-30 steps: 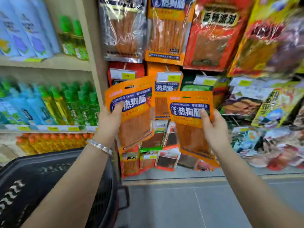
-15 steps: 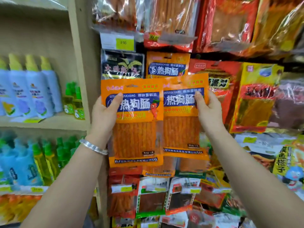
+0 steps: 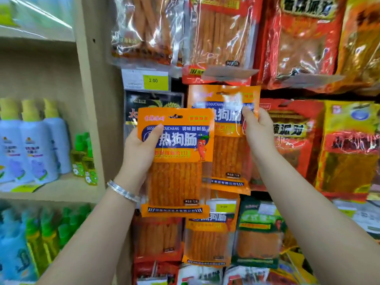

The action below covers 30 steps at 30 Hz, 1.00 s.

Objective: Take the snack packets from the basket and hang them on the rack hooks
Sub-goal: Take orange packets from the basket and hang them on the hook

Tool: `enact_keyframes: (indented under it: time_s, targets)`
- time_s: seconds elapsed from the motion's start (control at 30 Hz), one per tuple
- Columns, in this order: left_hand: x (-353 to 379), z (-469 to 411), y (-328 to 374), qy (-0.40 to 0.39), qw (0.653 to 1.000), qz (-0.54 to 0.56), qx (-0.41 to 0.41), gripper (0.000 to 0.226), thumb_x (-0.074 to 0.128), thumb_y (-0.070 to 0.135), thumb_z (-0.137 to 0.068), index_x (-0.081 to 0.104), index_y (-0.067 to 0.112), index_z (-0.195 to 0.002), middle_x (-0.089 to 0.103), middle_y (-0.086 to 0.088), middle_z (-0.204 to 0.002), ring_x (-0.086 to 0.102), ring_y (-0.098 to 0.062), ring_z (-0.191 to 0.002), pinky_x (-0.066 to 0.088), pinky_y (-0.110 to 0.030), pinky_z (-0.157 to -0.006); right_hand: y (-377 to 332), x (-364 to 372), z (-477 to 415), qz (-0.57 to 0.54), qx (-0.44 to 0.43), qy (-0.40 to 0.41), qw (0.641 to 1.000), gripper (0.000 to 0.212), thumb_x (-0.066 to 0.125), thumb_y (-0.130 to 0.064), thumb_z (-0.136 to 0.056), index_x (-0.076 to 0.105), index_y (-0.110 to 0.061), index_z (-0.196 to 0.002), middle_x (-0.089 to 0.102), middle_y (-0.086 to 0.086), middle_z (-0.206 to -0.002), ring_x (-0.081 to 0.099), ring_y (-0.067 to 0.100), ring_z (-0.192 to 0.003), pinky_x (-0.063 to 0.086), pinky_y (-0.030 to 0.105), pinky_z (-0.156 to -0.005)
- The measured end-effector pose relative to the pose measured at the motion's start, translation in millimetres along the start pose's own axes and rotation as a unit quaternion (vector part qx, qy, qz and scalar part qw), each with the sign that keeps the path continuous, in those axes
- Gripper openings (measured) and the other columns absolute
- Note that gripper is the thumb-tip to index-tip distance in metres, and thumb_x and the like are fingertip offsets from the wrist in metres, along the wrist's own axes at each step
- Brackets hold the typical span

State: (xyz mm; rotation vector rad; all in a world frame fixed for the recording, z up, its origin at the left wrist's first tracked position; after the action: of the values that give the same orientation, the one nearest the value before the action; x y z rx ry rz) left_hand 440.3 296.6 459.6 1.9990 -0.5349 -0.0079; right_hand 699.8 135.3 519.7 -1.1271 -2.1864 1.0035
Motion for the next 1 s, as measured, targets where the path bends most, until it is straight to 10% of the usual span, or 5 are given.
enact_keyframes:
  time_s: [0.4, 0.63, 0.73, 0.83, 1.0]
  targets:
    - [26, -10, -7, -0.022, 1.000, 0.005, -0.011, 0.014, 0.065, 0.039, -0.086, 0.061, 0.027, -0.091, 0.075, 0.008, -0.083, 0.072, -0.012, -0.075, 0.054, -0.022, -0.054, 14, 0, -12, 0.180, -0.077, 0.012, 0.981, 0.056, 0.070, -0.020, -0.081, 0.043, -0.013, -0.129, 0.047, 0.001, -0.109, 0.047, 0.013, -0.095, 0.037, 0.022, -0.079]
    - [51, -12, -8, -0.048, 0.999, 0.007, -0.005, 0.014, 0.065, 0.042, -0.087, 0.064, 0.032, -0.097, 0.074, 0.007, -0.095, 0.071, -0.015, -0.089, 0.056, -0.042, -0.082, 7, 18, 12, 0.043, -0.061, -0.067, 0.995, 0.015, 0.059, -0.038, -0.089, 0.053, -0.028, -0.080, 0.053, -0.008, -0.075, 0.051, 0.005, -0.068, 0.043, 0.025, -0.068]
    - [72, -9, 0, -0.087, 0.996, -0.008, 0.005, 0.017, 0.063, 0.041, -0.088, 0.065, 0.033, -0.102, 0.073, 0.007, -0.102, 0.068, -0.015, -0.098, 0.051, -0.047, -0.092, 12, 29, 11, 0.033, -0.018, -0.102, 0.994, 0.034, 0.056, -0.052, -0.087, 0.058, -0.019, -0.079, 0.058, -0.011, -0.073, 0.052, 0.002, -0.070, 0.039, 0.013, -0.062]
    - [86, -4, 11, -0.099, 0.994, -0.025, 0.035, 0.005, 0.063, 0.034, -0.089, 0.066, 0.037, -0.091, 0.073, 0.010, -0.095, 0.069, -0.012, -0.091, 0.054, -0.042, -0.087, 15, 24, 7, 0.018, 0.012, -0.087, 0.996, 0.039, 0.059, -0.051, -0.086, 0.062, -0.020, -0.109, 0.066, -0.005, -0.111, 0.059, 0.012, -0.108, 0.048, 0.033, -0.090]
    - [94, 3, 50, -0.093, 0.980, -0.060, 0.165, 0.034, 0.060, 0.010, -0.089, 0.051, 0.033, -0.112, 0.064, 0.010, -0.112, 0.061, -0.002, -0.102, 0.051, -0.029, -0.088, -8, 3, -2, 0.001, -0.049, -0.025, 0.998, 0.005, 0.062, -0.044, -0.086, 0.064, -0.041, -0.083, 0.071, -0.015, -0.090, 0.066, 0.005, -0.088, 0.053, 0.039, -0.083]
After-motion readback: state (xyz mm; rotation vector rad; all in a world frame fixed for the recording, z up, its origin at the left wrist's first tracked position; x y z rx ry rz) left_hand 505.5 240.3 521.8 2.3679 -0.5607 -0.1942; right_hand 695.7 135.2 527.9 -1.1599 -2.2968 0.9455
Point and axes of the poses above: each hand's wrist, its own z-axis away from the middle knuckle, its own x-axis out of the palm, y = z × x, the point moved 10 cm from there along -z, towards the middle knuckle
